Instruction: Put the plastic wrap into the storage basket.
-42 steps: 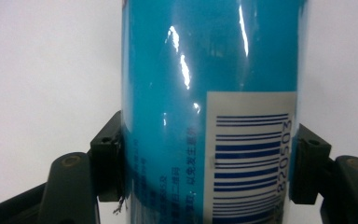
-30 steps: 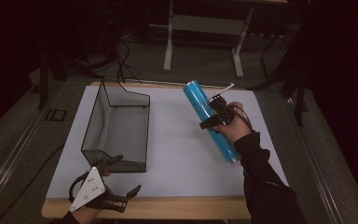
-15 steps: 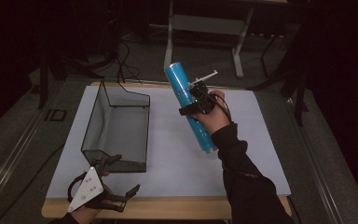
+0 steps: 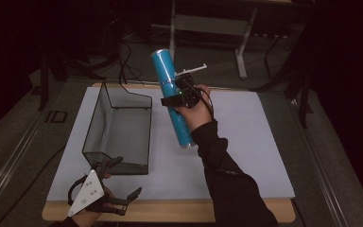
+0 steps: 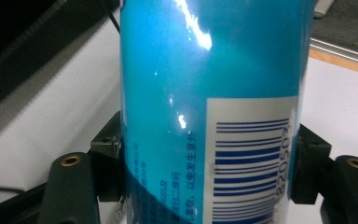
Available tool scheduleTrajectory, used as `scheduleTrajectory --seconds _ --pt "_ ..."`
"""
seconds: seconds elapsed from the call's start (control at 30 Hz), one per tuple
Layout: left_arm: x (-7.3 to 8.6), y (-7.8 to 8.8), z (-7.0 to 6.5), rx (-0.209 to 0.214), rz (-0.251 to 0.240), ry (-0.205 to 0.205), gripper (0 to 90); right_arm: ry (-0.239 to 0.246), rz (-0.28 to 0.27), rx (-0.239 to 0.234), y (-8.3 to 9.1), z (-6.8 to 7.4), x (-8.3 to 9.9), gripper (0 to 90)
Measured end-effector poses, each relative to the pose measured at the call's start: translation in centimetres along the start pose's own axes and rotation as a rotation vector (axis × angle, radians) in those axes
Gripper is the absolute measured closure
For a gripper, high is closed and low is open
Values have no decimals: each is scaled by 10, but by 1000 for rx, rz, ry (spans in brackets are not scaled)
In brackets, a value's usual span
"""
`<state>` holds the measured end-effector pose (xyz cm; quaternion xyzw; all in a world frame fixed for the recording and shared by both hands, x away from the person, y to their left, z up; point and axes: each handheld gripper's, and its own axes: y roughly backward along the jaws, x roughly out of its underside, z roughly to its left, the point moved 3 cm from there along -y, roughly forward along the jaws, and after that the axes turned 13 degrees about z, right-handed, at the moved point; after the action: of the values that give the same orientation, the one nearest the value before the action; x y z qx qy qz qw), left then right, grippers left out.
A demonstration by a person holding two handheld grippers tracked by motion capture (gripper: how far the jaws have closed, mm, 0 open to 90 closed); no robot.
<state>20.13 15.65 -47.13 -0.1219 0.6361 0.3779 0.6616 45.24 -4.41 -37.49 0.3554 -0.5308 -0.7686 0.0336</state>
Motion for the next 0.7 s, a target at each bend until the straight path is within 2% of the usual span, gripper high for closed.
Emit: scheduleTrajectory --seconds 0.13,0.17,0.3,0.4,0.43,0.53,0.6,0.63,0.7 --pt "0 1 1 -7 -4 -2 20 -36 -50 -43 -6 18 -11 317" --pt "0 1 1 -7 -4 -2 20 -36 -50 -43 -6 18 -11 317" --pt "0 2 1 -15 -3 1 20 -57 -102 -97 -15 39 -22 317" --pt "0 3 1 -20 -4 -7 20 -60 -122 -91 -18 46 -25 317" --pt "0 3 1 -24 -3 -11 20 -66 -139 -97 -24 53 -28 317" --pt "0 4 1 -27 -5 -16 20 -105 -155 -142 -33 61 -31 317" --pt "0 4 1 -23 -4 -16 20 -115 -161 -154 -37 64 -31 317" --pt "0 4 1 -22 -4 -15 20 -130 -180 -165 -45 69 -31 317" --pt "0 4 0 -19 -8 -14 20 -141 -187 -162 -53 73 -29 317"
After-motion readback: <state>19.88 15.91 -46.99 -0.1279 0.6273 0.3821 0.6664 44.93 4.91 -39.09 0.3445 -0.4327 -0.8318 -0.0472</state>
